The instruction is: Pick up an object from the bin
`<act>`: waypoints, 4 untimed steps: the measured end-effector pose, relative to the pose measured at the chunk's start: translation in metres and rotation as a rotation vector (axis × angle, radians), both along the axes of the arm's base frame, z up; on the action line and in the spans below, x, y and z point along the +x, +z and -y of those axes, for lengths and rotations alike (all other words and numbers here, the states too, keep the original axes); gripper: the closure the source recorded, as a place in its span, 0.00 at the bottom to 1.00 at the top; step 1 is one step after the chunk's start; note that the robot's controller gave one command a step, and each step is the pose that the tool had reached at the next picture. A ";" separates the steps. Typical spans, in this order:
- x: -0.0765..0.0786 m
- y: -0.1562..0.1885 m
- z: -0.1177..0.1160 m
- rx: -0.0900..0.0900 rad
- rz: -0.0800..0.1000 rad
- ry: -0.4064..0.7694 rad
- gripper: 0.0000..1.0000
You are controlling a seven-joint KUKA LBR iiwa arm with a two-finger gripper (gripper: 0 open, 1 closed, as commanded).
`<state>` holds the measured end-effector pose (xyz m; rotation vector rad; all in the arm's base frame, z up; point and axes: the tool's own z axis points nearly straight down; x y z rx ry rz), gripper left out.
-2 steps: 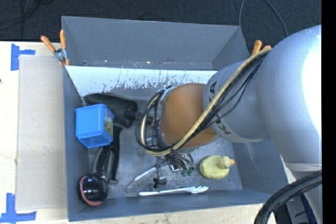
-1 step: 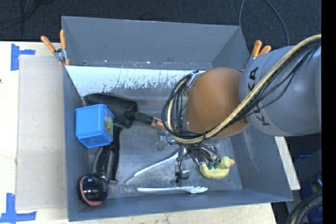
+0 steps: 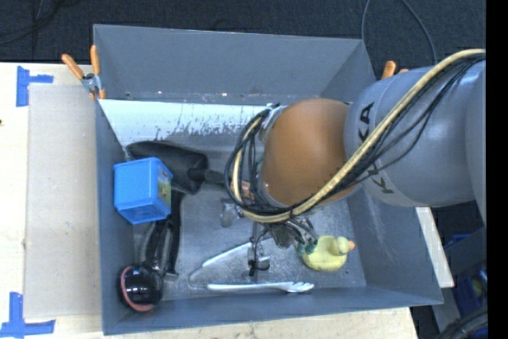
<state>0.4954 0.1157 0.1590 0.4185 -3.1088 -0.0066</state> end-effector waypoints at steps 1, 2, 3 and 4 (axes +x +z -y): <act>0.000 -0.014 0.010 0.002 0.003 0.002 0.00; 0.028 -0.062 0.004 0.003 0.004 -0.093 0.00; 0.007 -0.080 0.027 0.000 0.001 -0.089 0.00; 0.006 -0.010 0.006 0.001 -0.002 -0.089 0.00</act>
Offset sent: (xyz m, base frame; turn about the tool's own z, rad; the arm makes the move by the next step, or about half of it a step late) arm 0.0278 -0.0028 -0.0619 0.0916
